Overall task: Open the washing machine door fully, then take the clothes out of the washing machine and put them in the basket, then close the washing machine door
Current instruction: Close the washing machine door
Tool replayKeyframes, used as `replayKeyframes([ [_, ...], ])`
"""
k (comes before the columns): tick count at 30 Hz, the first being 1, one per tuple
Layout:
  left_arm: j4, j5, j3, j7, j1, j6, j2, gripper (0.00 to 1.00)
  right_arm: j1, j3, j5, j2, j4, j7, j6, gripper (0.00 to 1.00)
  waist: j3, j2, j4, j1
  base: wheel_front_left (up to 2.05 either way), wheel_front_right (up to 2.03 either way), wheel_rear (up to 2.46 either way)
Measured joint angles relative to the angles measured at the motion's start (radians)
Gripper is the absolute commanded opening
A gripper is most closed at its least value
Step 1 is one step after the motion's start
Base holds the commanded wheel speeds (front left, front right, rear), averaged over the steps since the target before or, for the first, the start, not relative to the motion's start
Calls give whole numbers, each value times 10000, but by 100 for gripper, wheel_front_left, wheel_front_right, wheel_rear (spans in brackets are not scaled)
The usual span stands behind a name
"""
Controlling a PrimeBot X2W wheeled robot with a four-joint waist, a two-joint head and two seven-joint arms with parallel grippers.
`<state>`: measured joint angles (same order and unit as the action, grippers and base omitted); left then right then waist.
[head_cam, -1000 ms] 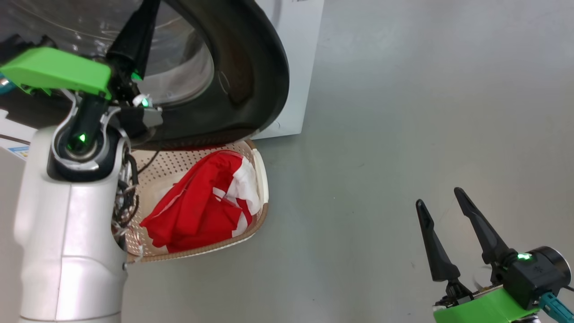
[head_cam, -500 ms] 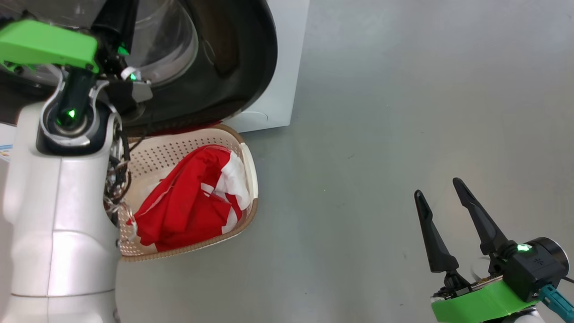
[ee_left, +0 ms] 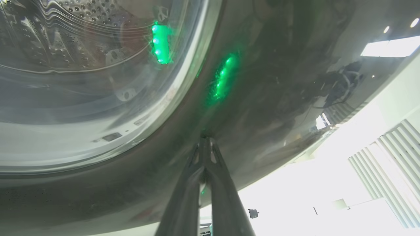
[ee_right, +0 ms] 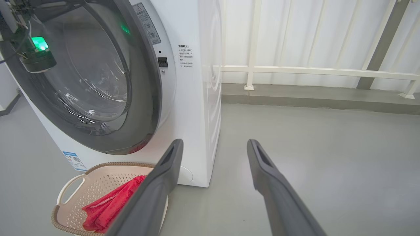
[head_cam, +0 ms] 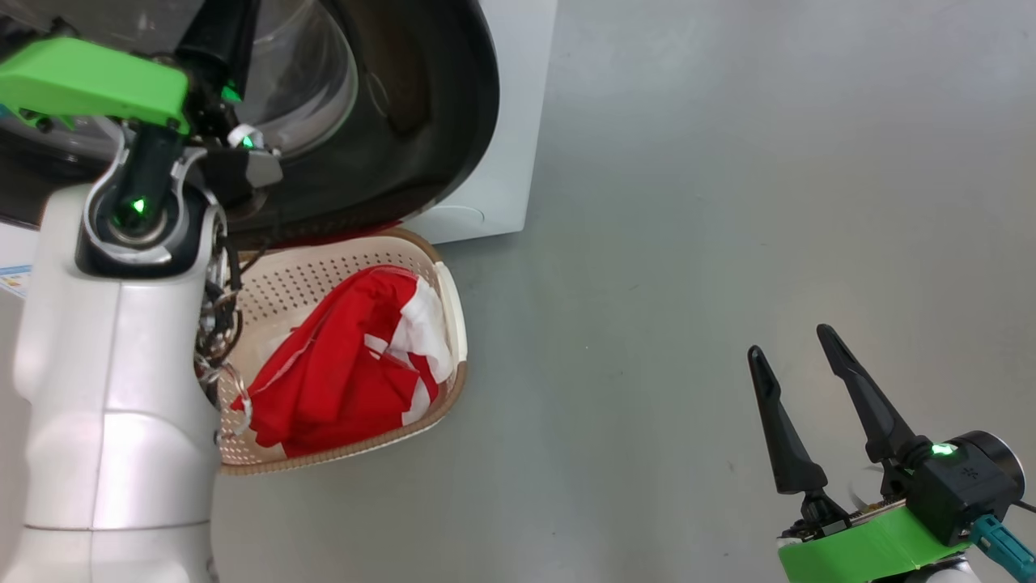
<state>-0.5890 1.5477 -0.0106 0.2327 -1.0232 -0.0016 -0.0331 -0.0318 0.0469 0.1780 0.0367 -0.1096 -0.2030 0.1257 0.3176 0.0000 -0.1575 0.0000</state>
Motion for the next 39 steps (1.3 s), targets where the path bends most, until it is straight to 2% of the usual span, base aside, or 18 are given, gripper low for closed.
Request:
replayKeyframes([
  [6, 261, -449, -253, -42, 561, 6, -63, 0, -4, -4, 0, 0, 15, -8, 0, 100, -234, 0, 142, 0, 0, 0, 0],
  [7, 336, -552, -293, -130, 716, 10, -100, 35, -6, -8, 0, 2, 23, -6, 0, 100, -285, 0, 170, 0, 0, 0, 0],
  [8, 430, -669, -339, -228, 873, 15, -151, 58, -10, -10, 0, 2, 31, -6, 0, 100, -340, 0, 195, 0, 0, 0, 0],
  [9, 539, -823, -364, -341, 1035, 29, -186, 100, -13, -10, 2, 0, 46, -6, 0, 100, -400, 0, 221, 1, 0, 0, 0],
  [16, 1616, -1189, -537, -744, 2328, 412, -228, 100, -75, -19, 81, 2, 113, -6, 0, 100, -869, 0, 408, 0, 0, 0, 0],
  [21, 2571, -1950, -694, -1450, 3191, 665, -395, 100, -130, -56, 81, 2, 125, 2, 0, 100, -1177, 0, 596, 0, 0, 0, 0],
  [29, 4188, -4867, -1885, -2849, 4707, 644, -1513, 100, -316, -121, 81, 2, 107, 8, 0, 100, -1549, 0, 829, 0, 0, 0, 0],
  [34, 4874, -6247, -2351, -3703, 5499, 963, -1847, 100, -407, -261, 81, 2, 96, 8, 0, 100, -1751, 0, 907, 0, 0, 0, 0],
  [39, 5520, -7375, -2851, -4073, 6277, 1223, -2347, 100, -669, -290, 79, 0, 44, 12, 0, 100, -1936, 0, 924, 0, 0, 0, 0],
])
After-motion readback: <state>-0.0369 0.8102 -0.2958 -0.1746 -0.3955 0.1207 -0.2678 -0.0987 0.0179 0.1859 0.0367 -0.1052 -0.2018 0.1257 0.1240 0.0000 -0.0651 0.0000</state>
